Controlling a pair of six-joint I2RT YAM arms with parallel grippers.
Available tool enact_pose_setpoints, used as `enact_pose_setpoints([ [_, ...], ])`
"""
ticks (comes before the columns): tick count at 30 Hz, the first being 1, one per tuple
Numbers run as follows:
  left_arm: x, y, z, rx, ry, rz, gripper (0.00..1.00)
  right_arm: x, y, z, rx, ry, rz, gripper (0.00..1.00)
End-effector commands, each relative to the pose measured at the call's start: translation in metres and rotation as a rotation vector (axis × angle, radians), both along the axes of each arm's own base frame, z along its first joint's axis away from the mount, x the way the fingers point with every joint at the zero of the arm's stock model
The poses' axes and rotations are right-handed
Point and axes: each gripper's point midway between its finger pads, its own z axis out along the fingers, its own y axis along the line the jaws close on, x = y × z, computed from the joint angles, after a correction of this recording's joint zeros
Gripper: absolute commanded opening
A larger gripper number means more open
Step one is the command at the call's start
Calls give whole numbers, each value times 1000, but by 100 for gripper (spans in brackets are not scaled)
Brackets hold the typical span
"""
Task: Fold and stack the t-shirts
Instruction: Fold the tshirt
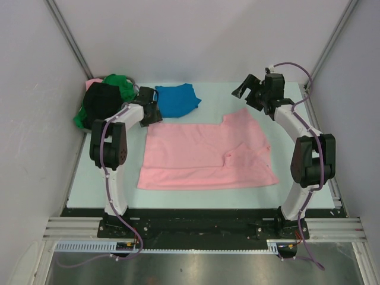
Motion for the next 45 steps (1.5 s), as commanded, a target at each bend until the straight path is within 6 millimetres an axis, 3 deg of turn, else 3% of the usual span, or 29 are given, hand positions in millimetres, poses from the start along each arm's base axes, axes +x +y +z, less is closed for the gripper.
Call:
enact_pose_setpoints([
  [1,9,8,4,32,-25,-7,63,0,4,0,-23,-6,24,100],
  [11,6,21,-7,59,3,17,62,-1,7,-6,-26,3,35,100],
  [17,7,24,-10,51,10,24,53,0,5,-6,-36,-3,36,100],
  [26,6,24,-14,12,21,22,19,3,-1,-18,-59,20,17,100],
  [29,6,22,-16,2,24,25,8,9,-16,-38,-101,76,-32,100],
  [30,6,22,-16,1,24,24,4,16,-20,-37,-107,70,-45,100],
  [31,6,22,-15,1,24,26,2,19,-25,-59,-133,120,-53,100],
  [32,5,22,-16,2,27,28,0,25,-28,-65,-146,135,-59,100],
  [33,5,22,-15,0,24,27,0,36,-31,-59,-164,121,-74,100],
  [34,4,23,-16,0,27,30,0,37,-36,-83,-206,181,-77,99],
  [38,2,23,-9,-6,12,31,0,55,-59,-103,-346,192,-146,98],
  [39,3,22,-7,-12,4,35,0,57,-65,-106,-384,203,-158,98],
  [40,1,22,-8,-16,7,36,0,66,-66,-97,-400,181,-161,97],
  [41,2,21,-6,-20,0,34,0,69,-69,-112,-438,210,-151,96],
  [43,2,20,-6,-29,-3,33,0,73,-73,-113,-478,226,-151,95],
  [45,3,19,-6,-33,-9,29,0,71,-74,-127,-491,259,-136,93],
])
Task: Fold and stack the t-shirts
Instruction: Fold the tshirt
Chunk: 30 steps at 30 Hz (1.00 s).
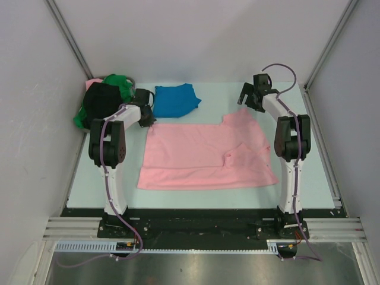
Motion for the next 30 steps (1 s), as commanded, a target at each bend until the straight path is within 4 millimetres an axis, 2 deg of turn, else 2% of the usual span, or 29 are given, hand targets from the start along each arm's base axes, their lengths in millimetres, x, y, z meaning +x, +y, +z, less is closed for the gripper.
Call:
enact_pose_setpoints([
  [1,2,-2,10,-36,-34,4,0,6,-14,3,-109,17,6,92],
  [7,2,2,9,-44,-30,15,0,4,-11,-21,-118,70,23,87],
  [8,1,1,9,-46,-28,14,0,7,-10,-19,-114,62,25,85],
  [9,1,1,8,-47,-25,15,0,5,-9,-31,-110,88,28,84],
  [18,1,4,6,-55,-20,24,0,10,8,-46,-96,118,61,69],
  [21,0,7,5,-54,-17,28,0,7,12,-49,-91,130,73,62],
  [25,0,10,5,-60,-15,37,0,1,13,-56,-95,150,79,45],
  [27,0,10,5,-64,-15,39,0,1,15,-59,-87,152,84,43],
  [30,0,10,5,-67,-14,41,0,-1,18,-65,-87,167,89,34],
])
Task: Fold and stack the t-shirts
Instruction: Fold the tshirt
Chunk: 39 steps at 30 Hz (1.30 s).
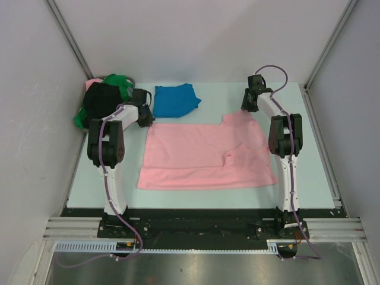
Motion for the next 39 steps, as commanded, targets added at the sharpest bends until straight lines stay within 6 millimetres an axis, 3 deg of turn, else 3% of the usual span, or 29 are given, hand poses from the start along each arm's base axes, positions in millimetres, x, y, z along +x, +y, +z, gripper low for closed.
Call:
enact_pose_setpoints([
  [1,-1,8,5,-4,-11,25,0,-13,15,-27,14,75,34,24],
  [3,-2,9,4,-4,-8,26,0,-13,15,-29,12,81,30,13],
  [4,-1,9,5,-4,-11,26,0,-13,15,-30,7,83,28,0],
  [8,0,9,9,-8,-20,27,0,-7,7,-20,-36,51,3,0],
  [12,2,11,21,-15,-45,27,0,-5,3,2,-41,-3,-15,0],
  [16,5,8,40,-48,-94,7,0,-8,2,55,-23,-97,-21,0],
  [18,7,6,57,-60,-136,-7,0,-13,4,70,-22,-132,-18,0],
  [19,7,7,61,-60,-148,-9,0,-20,2,86,-21,-163,-22,0],
  [23,1,5,82,-68,-184,-18,0,-40,1,117,-23,-208,-16,0],
  [29,-21,0,99,-101,-207,-28,0,-78,-4,140,-3,-226,-29,0],
  [33,-46,1,89,-98,-168,-9,0,-115,-8,159,2,-243,-40,0],
  [37,-70,2,85,-89,-151,24,0,-152,-8,164,-11,-217,-30,0],
  [39,-86,4,74,-82,-135,48,0,-167,-12,164,-39,-220,-47,0],
])
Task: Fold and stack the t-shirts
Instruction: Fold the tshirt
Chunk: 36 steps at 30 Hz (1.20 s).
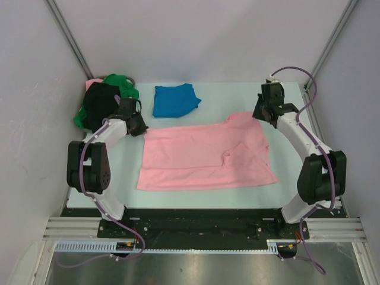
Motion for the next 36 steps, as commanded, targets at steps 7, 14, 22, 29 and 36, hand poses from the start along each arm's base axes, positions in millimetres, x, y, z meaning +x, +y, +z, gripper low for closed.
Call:
enact_pose_setpoints([
  [7,-63,5,11,-32,-87,140,0,-103,-8,11,-20,3,-33,0],
  [14,-86,13,11,-6,-83,164,0,-167,-5,2,-10,24,-37,0],
  [22,-118,21,-7,13,-9,233,0,-228,9,-10,34,73,-79,0],
  [29,-160,0,-25,-155,-17,246,69,-246,-8,-7,-21,12,-185,100],
  [36,-147,-12,37,-213,-173,185,81,-204,5,3,-45,-74,-143,100],
])
